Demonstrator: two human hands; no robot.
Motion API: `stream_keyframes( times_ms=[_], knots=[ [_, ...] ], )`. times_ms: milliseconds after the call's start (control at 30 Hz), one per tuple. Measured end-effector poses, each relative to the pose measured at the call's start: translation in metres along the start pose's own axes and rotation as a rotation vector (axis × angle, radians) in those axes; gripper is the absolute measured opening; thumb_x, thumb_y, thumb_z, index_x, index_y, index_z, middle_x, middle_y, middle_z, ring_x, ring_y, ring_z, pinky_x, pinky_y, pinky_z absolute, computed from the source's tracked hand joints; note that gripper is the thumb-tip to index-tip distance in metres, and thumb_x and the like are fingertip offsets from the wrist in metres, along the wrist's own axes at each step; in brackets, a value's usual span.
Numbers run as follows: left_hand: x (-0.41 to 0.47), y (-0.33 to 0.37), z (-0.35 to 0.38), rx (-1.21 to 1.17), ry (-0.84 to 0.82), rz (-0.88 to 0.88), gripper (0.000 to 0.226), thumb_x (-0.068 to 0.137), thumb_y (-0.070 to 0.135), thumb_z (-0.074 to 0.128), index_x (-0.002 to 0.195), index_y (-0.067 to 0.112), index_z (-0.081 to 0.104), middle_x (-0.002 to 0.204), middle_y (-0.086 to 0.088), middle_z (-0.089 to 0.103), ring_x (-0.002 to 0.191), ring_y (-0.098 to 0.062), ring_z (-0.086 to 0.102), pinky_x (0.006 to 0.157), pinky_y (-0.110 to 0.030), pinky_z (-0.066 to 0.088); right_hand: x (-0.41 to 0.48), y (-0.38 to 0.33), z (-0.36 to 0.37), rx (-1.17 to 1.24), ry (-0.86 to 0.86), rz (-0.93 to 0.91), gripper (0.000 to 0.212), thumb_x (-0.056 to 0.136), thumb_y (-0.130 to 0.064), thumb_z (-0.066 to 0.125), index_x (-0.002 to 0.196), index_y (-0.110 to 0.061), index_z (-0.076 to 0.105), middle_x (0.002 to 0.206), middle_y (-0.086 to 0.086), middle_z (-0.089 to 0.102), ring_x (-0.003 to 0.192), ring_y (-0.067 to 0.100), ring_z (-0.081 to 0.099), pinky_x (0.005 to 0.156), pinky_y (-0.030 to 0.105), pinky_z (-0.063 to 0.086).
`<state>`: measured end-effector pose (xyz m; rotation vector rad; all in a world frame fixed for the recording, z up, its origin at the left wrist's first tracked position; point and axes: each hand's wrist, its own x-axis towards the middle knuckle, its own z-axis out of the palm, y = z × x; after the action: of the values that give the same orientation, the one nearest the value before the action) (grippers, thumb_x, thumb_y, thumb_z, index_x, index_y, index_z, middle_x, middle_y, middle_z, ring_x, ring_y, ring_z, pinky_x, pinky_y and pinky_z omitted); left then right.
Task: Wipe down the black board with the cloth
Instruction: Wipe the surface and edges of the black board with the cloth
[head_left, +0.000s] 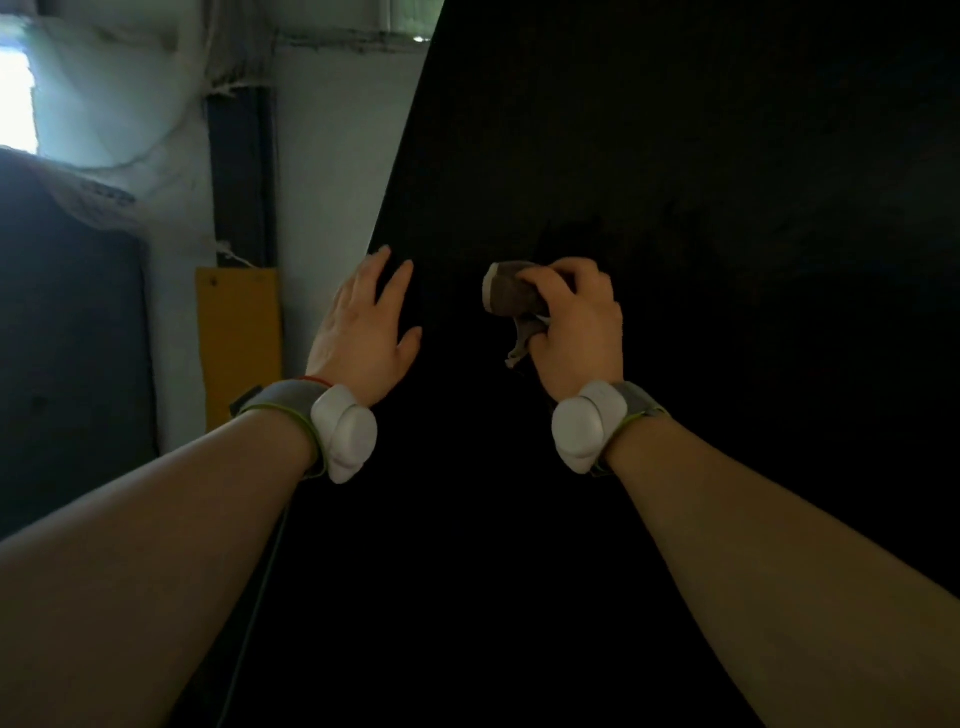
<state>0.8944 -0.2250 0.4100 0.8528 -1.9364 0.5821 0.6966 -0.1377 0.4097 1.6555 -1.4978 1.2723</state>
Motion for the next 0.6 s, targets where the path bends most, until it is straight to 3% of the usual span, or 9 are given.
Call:
stream_keyframes(
  times_ms=[133,267,400,600],
  knots=[
    [0.022,-0.008,0.002,0.066,0.074,0.105,0.073,0.087,0.029,0.061,0.147,0.009,0.025,0.155,-0.018,0.014,0.142,-0.037,0.015,0.115,-0.049,0.014,0.027,-0.005,-0.004,-0.077,0.070,-0.054,0.052,0.081,-0.001,0.059,0.128,-0.025,0.052,0.138,0.009,0.036,0.126,0.031,0.034,0.104,0.044,0.029],
    [0.034,-0.018,0.015,0.059,-0.027,0.130,0.082,0.089,0.036,0.058,0.150,0.012,0.011,0.158,-0.014,-0.002,0.144,-0.033,-0.003,0.115,-0.045,0.006,0.048,-0.007,-0.004,-0.131,0.149,-0.093,0.049,0.081,-0.002,0.059,0.125,-0.023,0.054,0.137,0.012,0.037,0.124,0.033,0.036,0.101,0.047,0.031],
    [0.036,-0.025,0.026,0.073,-0.026,0.136,0.085,0.088,0.037,0.059,0.150,0.013,0.007,0.158,-0.014,-0.004,0.144,-0.033,-0.006,0.110,-0.040,0.000,0.067,-0.002,-0.002,-0.152,0.215,-0.083,0.047,0.080,-0.002,0.057,0.122,-0.022,0.056,0.134,0.015,0.039,0.122,0.036,0.037,0.097,0.048,0.032],
    [0.040,-0.030,0.034,0.087,-0.022,0.155,0.086,0.087,0.039,0.058,0.150,0.013,0.008,0.157,-0.015,-0.002,0.144,-0.033,-0.005,0.113,-0.043,0.002,0.089,-0.002,0.014,-0.196,0.091,0.047,0.045,0.085,-0.011,0.054,0.125,-0.031,0.050,0.133,0.011,0.032,0.122,0.034,0.031,0.096,0.053,0.029]
  ],
)
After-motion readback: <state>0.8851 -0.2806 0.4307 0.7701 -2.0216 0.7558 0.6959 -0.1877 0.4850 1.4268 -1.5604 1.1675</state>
